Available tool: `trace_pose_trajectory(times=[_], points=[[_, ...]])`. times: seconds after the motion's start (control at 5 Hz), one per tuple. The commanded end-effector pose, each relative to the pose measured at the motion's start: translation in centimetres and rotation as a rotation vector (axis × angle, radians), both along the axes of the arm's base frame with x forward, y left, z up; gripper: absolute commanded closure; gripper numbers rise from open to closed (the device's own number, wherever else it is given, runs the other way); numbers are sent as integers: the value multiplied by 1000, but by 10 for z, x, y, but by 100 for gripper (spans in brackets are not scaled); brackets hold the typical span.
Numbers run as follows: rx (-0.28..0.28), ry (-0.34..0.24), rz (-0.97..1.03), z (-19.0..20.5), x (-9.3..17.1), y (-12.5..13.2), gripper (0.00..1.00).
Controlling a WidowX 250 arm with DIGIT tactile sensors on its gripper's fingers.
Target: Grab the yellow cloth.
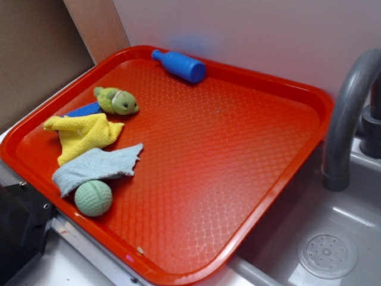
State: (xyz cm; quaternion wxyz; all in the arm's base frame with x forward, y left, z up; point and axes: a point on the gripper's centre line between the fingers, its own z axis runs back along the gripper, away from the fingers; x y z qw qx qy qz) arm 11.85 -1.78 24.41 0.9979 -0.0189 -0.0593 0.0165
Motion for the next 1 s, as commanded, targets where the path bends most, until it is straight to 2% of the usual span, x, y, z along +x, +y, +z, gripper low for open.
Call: trace_pose_trajectory(times=[0.0,0.2,0.4,0.6,0.8], points=[[0,0,0,0,0,0,0],[9,-90,250,-30,31,43,0],[-73,-61,505,-77,59,85,0],[-20,-14,722,-127,70,96,0],[64,-25,670,-176,76,80,0]])
